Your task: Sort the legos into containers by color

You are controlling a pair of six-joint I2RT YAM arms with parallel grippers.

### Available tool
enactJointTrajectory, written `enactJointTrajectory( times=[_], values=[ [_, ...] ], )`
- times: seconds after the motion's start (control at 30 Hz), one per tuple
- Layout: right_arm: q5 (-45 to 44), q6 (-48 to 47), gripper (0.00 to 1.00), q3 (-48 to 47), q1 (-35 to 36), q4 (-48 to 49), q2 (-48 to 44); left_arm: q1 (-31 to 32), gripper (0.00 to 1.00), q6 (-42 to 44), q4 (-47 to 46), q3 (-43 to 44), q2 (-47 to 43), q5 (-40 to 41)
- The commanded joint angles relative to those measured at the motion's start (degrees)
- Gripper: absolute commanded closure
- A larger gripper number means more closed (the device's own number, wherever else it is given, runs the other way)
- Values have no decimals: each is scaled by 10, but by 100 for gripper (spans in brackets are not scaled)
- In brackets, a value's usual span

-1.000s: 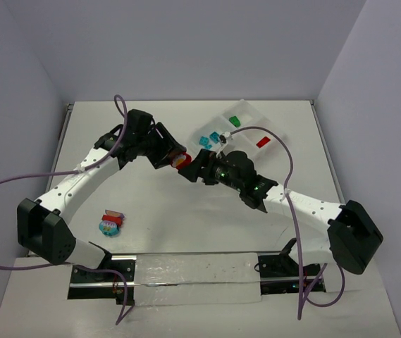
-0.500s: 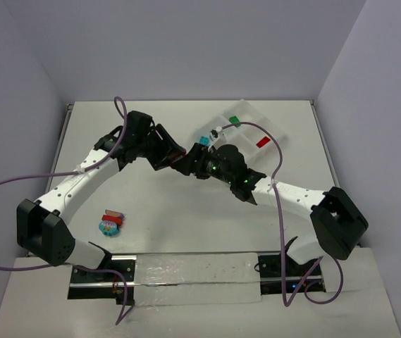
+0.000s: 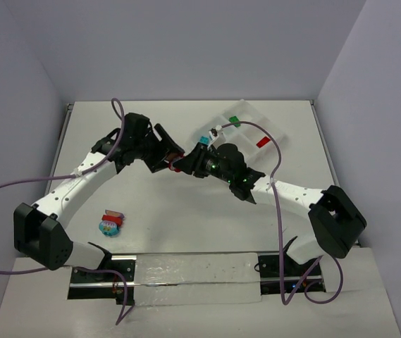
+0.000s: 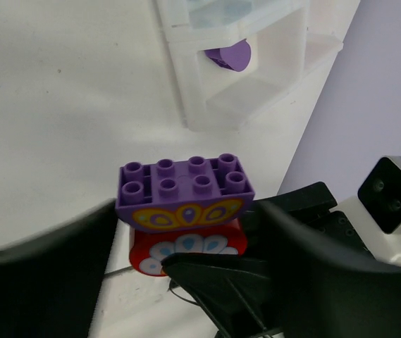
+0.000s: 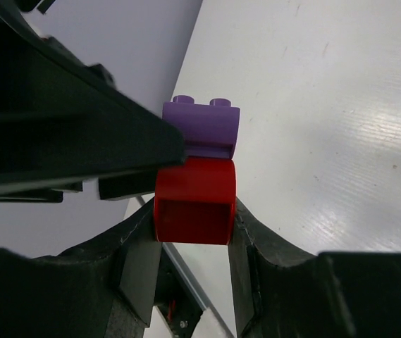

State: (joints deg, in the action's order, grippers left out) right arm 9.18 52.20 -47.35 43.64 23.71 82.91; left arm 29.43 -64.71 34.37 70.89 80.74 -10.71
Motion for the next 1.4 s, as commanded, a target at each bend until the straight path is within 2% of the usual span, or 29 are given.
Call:
enactJointTrajectory(
  times=[0.0,0.1,0.13,0.23,0.3,0.4,0.43,0.63,0.67,0.77,0.9,1.13,1.37],
  values=[
    [31,-16,100,-10,1,49,-3,-8,2,30,-15,20,-19,7],
    [68,-22,100,-12,-13,39,-8,-25,1,95,18,37,-10,8],
    [109,-28,100,-15,-20,31,-3,-35,1,114,23,36,-18,11],
    [200,-52,100,-34,-44,-17,11,-58,1,158,-5,13,-44,-8],
    [271,-73,100,-40,-69,-57,16,-83,1,200,-26,-9,-64,-50],
    [319,-107,100,-42,-90,-98,8,-90,1,243,-46,-25,-84,-89],
    [346,-120,100,-39,-98,-111,-2,-90,1,257,-62,-34,-93,-108],
    [517,-187,100,-64,-115,-204,-27,-91,1,316,-187,-110,-137,-344],
    [530,-194,100,-67,-115,-213,-33,-91,1,319,-210,-117,-143,-389],
    [554,-223,100,-91,-114,-265,-48,-92,2,317,-241,-136,-151,-458],
    [545,-290,100,-124,-117,-337,-47,-94,2,315,-260,-149,-145,-507],
    [557,-295,100,-136,-118,-336,-36,-94,3,299,-299,-171,-139,-550],
    [574,-289,100,-151,-118,-313,-33,-91,9,290,-321,-192,-129,-583]
  ],
)
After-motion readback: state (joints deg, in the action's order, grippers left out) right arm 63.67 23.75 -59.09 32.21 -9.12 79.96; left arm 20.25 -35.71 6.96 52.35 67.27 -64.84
